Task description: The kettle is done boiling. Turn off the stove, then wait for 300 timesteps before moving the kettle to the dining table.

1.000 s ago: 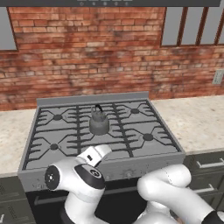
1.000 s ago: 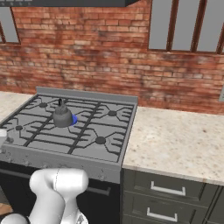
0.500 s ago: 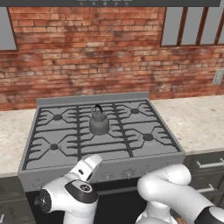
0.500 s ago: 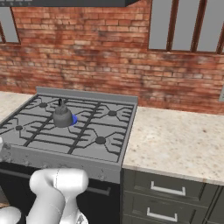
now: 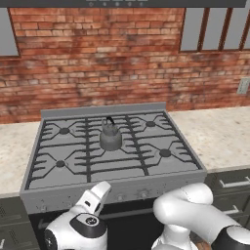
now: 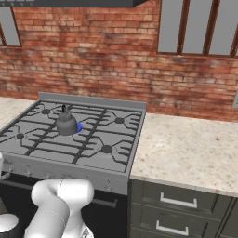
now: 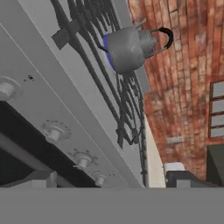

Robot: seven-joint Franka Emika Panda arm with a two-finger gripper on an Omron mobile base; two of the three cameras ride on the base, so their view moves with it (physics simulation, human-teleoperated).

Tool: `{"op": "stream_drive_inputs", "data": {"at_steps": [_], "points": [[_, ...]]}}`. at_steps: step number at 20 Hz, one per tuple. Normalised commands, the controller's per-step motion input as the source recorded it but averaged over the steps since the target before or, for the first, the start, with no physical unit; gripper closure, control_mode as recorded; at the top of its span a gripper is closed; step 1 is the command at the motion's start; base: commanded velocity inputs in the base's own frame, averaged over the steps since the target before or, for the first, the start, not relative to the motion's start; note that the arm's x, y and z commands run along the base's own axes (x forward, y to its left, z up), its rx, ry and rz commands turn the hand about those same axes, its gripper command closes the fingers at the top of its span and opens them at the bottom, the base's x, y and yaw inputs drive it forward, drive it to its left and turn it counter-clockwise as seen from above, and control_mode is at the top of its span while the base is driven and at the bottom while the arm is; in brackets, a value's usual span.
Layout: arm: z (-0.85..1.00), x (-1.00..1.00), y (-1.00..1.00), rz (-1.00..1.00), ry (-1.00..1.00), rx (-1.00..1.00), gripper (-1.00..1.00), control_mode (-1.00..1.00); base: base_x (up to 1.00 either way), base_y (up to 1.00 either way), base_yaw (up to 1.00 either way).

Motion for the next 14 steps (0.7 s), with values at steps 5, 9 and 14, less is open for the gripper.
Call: {"op": "stream_drive_inputs", "data": {"at_steps": [5, 9, 14], "points": [[-0.32, 0.10, 0.00, 0.03, 0.00, -0.08, -1.00, -1.00, 0.00, 0.00, 0.00], [-0.29, 0.11, 0.00, 0.03, 0.00, -0.06, -1.00, -1.00, 0.00, 0.00, 0.00], [-0.26, 0.14, 0.00, 0.03, 0.00, -0.03, -1.00, -1.00, 0.00, 0.00, 0.00]]}}
